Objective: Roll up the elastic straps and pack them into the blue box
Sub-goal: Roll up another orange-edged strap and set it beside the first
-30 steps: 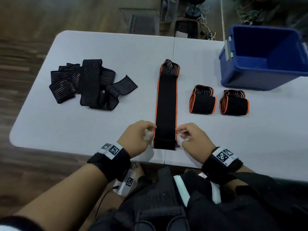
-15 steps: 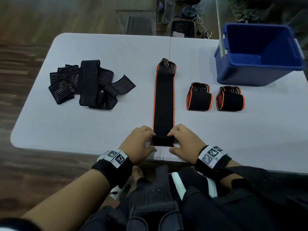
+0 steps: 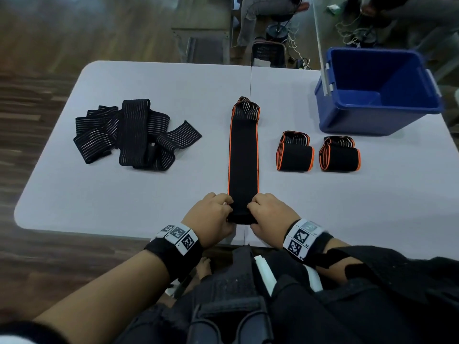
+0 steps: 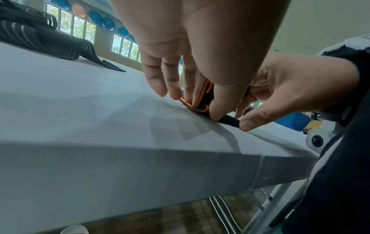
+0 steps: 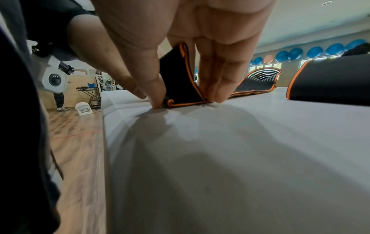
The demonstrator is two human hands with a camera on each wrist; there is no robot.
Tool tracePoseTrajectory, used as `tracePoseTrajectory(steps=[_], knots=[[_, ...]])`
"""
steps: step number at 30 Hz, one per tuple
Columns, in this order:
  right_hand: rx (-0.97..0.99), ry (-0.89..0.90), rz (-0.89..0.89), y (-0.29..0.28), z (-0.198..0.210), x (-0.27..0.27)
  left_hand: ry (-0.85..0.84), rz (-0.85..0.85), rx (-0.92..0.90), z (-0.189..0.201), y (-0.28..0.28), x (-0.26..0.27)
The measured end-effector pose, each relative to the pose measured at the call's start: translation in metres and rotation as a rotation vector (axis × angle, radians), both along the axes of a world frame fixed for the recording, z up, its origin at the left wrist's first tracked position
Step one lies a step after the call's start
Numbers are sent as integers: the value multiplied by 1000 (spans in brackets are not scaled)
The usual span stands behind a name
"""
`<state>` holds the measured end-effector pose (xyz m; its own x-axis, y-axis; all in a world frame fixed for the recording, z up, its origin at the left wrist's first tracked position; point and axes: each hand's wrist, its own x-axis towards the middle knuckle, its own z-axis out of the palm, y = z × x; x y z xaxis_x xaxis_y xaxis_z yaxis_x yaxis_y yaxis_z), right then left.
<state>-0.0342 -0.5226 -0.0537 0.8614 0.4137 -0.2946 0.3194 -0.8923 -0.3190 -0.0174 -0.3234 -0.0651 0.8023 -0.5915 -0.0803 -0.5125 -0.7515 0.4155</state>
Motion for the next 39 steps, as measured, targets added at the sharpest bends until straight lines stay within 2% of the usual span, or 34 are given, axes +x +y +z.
tracePoseTrajectory(steps=[4, 8, 11, 17, 23, 28, 32, 39], knots=[[3, 19, -34, 5, 2, 1, 103, 103, -72, 0, 1, 0], [28, 73, -87, 4, 6, 11, 131, 255, -209, 0, -1, 2], [101, 120, -180, 1, 11, 18, 220, 374, -234, -2, -2, 8], [234, 143, -262, -4, 17, 26, 306, 454, -247, 2, -3, 22], [237, 155, -273, -7, 7, 37, 330, 445, -282, 0, -3, 27], [170, 208, -263, -6, 3, 43, 326, 366, -156, 2, -5, 35], [122, 228, -262, -5, 4, 49, 260, 343, -96, 2, -7, 42], [52, 14, -241, 5, 10, 47, 131, 186, -25, 4, -22, 46]])
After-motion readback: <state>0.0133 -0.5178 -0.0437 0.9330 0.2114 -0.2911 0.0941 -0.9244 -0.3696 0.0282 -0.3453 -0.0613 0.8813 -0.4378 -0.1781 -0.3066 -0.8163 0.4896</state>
